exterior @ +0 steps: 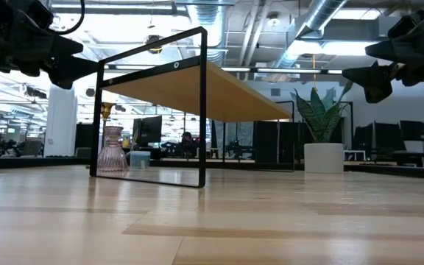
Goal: Pick & Place candle stick holders
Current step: Put the blue candle on the shelf
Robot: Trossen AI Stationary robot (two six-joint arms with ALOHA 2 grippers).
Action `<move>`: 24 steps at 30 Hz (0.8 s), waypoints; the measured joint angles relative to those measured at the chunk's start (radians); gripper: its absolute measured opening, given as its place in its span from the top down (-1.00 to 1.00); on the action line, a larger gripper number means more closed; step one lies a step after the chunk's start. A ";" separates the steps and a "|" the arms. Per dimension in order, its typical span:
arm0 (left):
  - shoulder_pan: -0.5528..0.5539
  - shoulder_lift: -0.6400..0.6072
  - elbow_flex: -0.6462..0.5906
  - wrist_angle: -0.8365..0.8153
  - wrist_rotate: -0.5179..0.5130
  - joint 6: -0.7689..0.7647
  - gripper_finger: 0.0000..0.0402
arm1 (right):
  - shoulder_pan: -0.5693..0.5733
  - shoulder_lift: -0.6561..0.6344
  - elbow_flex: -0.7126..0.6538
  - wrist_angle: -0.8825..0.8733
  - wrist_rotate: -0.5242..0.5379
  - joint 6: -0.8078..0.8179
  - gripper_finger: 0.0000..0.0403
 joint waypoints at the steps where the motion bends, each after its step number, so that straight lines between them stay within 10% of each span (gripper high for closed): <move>1: 0.000 0.000 0.000 0.005 0.000 -0.017 -0.46 | 0.000 0.000 0.000 0.000 0.000 0.000 -0.42; 24: 0.000 0.000 0.000 0.081 0.000 -0.249 -0.46 | 0.000 0.000 0.000 0.000 0.000 0.001 -0.42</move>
